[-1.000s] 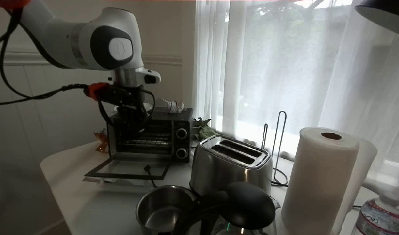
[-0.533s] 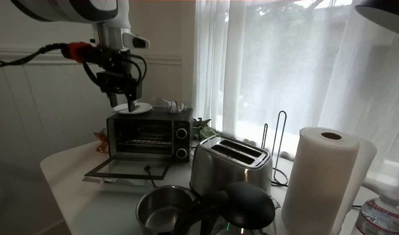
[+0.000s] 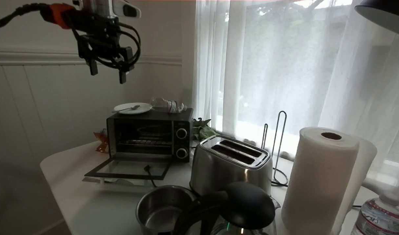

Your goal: Open the oven door

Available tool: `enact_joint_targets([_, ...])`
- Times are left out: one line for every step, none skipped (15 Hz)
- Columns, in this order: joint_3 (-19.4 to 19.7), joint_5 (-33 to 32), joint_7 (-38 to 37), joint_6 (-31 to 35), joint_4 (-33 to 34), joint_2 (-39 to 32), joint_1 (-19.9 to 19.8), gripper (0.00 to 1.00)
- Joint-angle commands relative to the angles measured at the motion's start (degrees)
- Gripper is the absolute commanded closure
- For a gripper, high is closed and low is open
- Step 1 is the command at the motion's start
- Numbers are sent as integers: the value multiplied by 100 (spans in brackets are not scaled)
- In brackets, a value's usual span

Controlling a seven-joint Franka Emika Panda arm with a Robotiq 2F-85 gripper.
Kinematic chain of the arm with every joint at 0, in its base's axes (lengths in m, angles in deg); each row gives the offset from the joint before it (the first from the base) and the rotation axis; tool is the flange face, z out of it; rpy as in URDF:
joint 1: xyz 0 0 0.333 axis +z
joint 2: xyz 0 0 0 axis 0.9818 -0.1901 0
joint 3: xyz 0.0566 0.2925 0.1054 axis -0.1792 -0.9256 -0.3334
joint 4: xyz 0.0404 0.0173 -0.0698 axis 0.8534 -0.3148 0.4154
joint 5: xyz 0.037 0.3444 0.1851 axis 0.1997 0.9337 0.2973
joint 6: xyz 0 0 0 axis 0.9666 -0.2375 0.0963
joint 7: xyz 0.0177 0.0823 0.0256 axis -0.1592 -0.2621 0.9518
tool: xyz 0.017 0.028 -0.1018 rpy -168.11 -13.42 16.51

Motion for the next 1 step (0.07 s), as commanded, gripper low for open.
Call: enact_joint_targets([-13,46,67,-28,15,15,-32,0])
